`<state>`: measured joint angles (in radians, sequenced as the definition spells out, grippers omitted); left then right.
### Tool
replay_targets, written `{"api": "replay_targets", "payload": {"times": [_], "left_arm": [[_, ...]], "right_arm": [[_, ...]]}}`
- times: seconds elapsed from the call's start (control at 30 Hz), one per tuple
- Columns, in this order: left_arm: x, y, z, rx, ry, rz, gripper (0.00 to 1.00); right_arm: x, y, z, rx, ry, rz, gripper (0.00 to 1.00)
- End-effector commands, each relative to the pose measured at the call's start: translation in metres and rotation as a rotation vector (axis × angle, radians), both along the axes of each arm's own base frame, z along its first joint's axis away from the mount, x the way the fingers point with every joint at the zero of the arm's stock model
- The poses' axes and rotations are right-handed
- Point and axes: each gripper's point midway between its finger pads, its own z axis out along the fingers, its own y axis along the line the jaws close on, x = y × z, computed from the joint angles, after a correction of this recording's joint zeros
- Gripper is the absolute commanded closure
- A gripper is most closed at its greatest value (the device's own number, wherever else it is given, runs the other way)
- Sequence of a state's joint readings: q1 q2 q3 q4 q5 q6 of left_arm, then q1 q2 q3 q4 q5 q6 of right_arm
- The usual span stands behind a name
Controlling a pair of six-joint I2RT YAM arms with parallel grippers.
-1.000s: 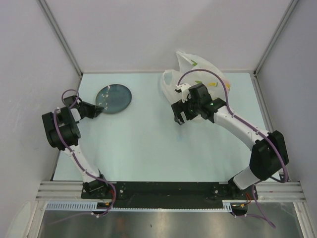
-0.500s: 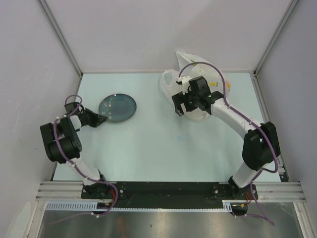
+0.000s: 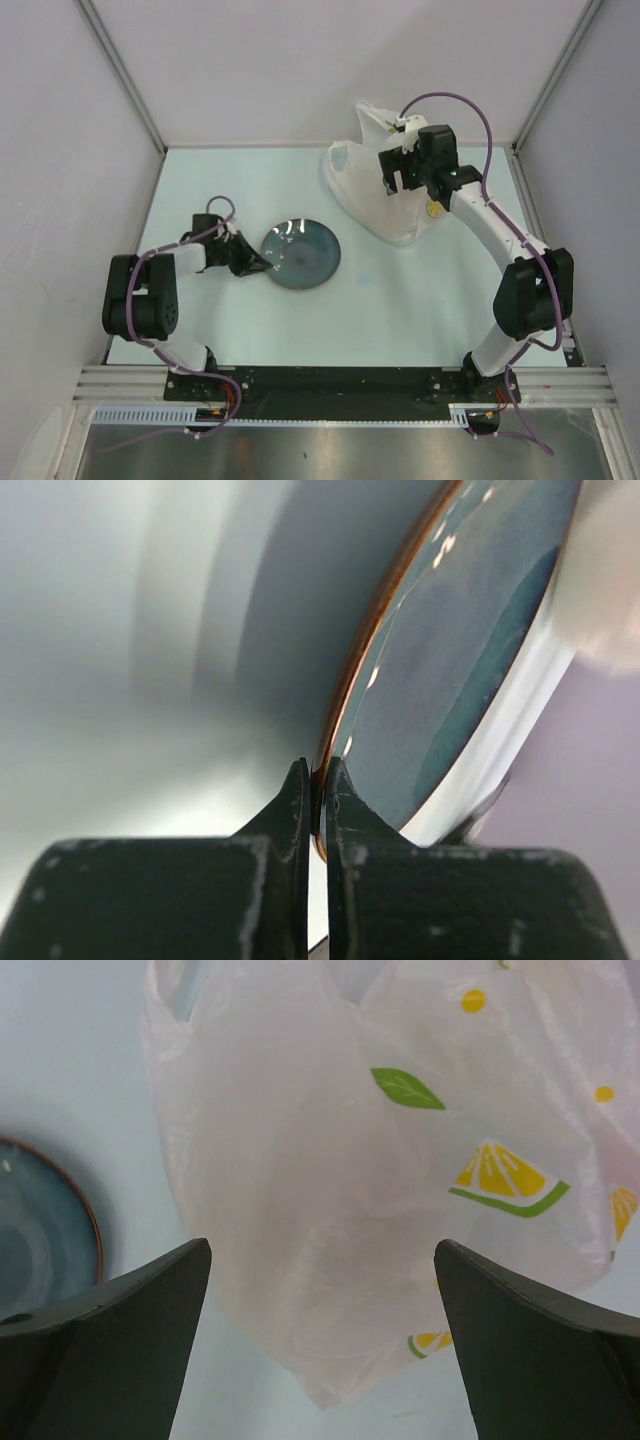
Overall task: Take the fake fruits out of the plastic bag
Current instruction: Move the plate to the center of the board, then pick up the plastic bag at the center of the board.
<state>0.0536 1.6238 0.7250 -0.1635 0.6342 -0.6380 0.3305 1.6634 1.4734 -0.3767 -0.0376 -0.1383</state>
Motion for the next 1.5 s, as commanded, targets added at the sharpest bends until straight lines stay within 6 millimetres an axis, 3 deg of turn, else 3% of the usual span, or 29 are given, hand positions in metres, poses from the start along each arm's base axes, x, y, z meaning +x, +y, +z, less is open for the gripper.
{"api": "replay_targets", "payload": {"times": [0.0, 0.1, 0.2, 0.3, 0.37, 0.4, 0.47, 0.5, 0.57, 0.63, 0.67, 0.73, 0.77, 0.8, 0.9, 0.93, 0.97, 1.03, 1.1, 1.17, 1.23, 1.27, 1.47], "left_arm": [[-0.072, -0.051, -0.020, 0.072, 0.013, -0.328, 1.00], [-0.097, -0.071, -0.023, 0.088, -0.013, -0.442, 1.00], [-0.123, -0.073, -0.034, 0.113, 0.018, -0.491, 1.00], [-0.134, -0.076, -0.044, 0.125, 0.055, -0.514, 1.00], [-0.126, -0.084, -0.044, 0.123, 0.050, -0.526, 0.98], [-0.125, -0.085, -0.048, 0.121, 0.076, -0.531, 0.76], [-0.108, -0.093, -0.038, 0.117, 0.054, -0.543, 0.50], [-0.109, -0.092, -0.034, 0.123, 0.078, -0.550, 0.37], [-0.086, -0.094, -0.011, 0.159, -0.016, -0.560, 0.30], [-0.079, -0.090, 0.016, 0.179, -0.083, -0.567, 0.22], [-0.067, -0.086, 0.031, 0.196, -0.125, -0.546, 0.19], [-0.065, -0.075, 0.046, 0.212, -0.134, -0.528, 0.18], [-0.053, -0.065, 0.064, 0.218, -0.181, -0.478, 0.18], [-0.050, -0.057, 0.070, 0.225, -0.178, -0.449, 0.17], [-0.027, -0.023, 0.105, 0.246, -0.267, -0.314, 0.18], [-0.021, -0.014, 0.115, 0.254, -0.300, -0.280, 0.18], [-0.014, 0.002, 0.123, 0.266, -0.324, -0.222, 0.18], [-0.011, 0.013, 0.146, 0.284, -0.403, -0.181, 0.17], [-0.008, 0.032, 0.161, 0.304, -0.443, -0.112, 0.17], [-0.008, 0.040, 0.170, 0.308, -0.469, -0.080, 0.18], [-0.012, 0.041, 0.174, 0.308, -0.485, -0.066, 0.18], [-0.012, 0.041, 0.174, 0.306, -0.489, -0.063, 0.18], [-0.013, 0.040, 0.163, 0.277, -0.480, -0.033, 0.19]], "right_arm": [[0.017, -0.007, 0.031, 0.011, -0.095, -0.014, 0.00], [0.019, -0.005, 0.027, 0.021, -0.088, -0.004, 0.00], [0.017, 0.006, 0.033, 0.026, -0.105, 0.027, 0.00], [0.018, 0.016, 0.040, 0.041, -0.119, 0.041, 0.00], [0.018, 0.026, 0.041, 0.049, -0.123, 0.051, 0.01], [0.019, 0.029, 0.040, 0.056, -0.120, 0.048, 0.01], [0.017, 0.045, 0.043, 0.057, -0.133, 0.065, 0.02], [0.016, 0.053, 0.045, 0.058, -0.141, 0.074, 0.03], [0.014, 0.076, 0.048, 0.059, -0.157, 0.105, 0.04], [0.025, 0.092, 0.048, 0.035, -0.183, 0.100, 0.05], [0.025, 0.109, 0.051, 0.034, -0.204, 0.119, 0.07], [0.046, 0.126, 0.046, 0.005, -0.228, 0.085, 0.08], [0.052, 0.136, 0.045, 0.002, -0.242, 0.081, 0.09], [0.070, 0.149, 0.036, -0.008, -0.250, 0.068, 0.09], [0.098, 0.163, 0.019, -0.059, -0.290, 0.015, 0.09], [0.115, 0.169, 0.002, -0.085, -0.305, -0.009, 0.08], [0.122, 0.172, -0.001, -0.106, -0.324, -0.007, 0.07], [0.139, 0.179, -0.019, -0.150, -0.361, -0.040, 0.07], [0.151, 0.172, -0.031, -0.254, -0.396, -0.094, 0.07], [0.164, 0.174, -0.049, -0.319, -0.404, -0.099, 0.08], [0.171, 0.166, -0.056, -0.363, -0.418, -0.130, 0.11], [0.171, 0.164, -0.070, -0.396, -0.411, -0.134, 0.12], [0.167, 0.146, -0.086, -0.487, -0.404, -0.168, 0.24]]}}
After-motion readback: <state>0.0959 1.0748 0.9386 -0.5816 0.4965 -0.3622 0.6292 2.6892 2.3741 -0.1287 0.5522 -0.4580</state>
